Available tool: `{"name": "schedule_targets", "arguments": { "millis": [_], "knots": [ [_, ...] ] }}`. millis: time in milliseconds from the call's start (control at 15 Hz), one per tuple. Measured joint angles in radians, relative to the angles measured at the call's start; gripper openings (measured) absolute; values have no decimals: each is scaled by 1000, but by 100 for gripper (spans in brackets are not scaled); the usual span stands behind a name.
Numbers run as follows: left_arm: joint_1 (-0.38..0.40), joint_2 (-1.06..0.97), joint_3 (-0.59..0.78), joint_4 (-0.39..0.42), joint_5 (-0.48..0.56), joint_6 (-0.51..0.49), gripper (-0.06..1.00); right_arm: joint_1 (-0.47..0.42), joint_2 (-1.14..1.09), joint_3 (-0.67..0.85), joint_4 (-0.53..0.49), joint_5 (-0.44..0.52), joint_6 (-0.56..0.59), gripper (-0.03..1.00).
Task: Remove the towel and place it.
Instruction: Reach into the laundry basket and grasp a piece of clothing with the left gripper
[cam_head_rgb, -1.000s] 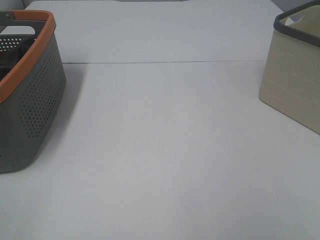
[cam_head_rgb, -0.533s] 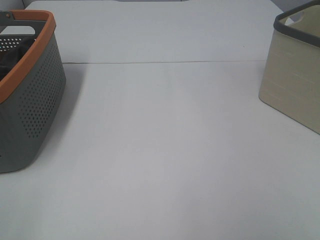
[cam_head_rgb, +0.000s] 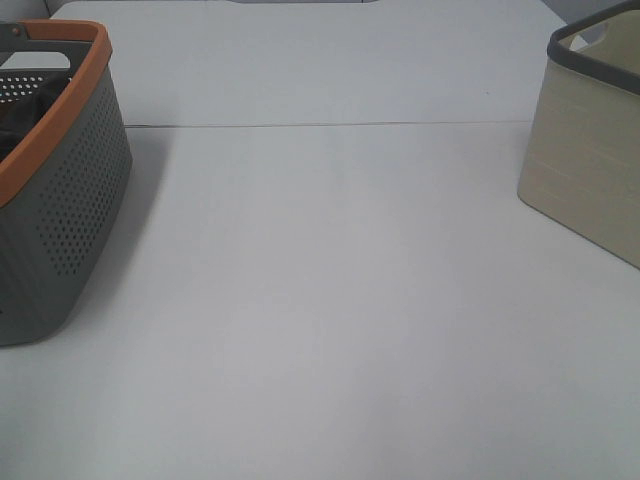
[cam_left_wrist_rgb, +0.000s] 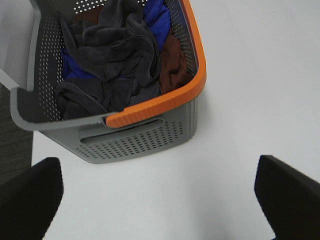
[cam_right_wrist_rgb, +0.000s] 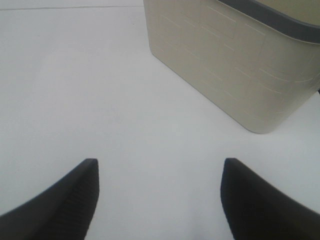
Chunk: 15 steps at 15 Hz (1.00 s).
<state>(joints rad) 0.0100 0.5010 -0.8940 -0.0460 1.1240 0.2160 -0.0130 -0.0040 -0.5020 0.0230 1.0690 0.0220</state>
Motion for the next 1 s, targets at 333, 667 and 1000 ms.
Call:
{"name": "schedule_targets", "arguments": {
  "millis": [333,667,1000],
  "knots": [
    [0,459,-343,3,8,303,98,0,0,0,0,0,0,61],
    [0,874,-529,100,-19,609,98,0,0,0,0,0,0,61],
    [34,1151,-534,148,-203,746,98,0,0,0,0,0,0,61]
  ]
}}
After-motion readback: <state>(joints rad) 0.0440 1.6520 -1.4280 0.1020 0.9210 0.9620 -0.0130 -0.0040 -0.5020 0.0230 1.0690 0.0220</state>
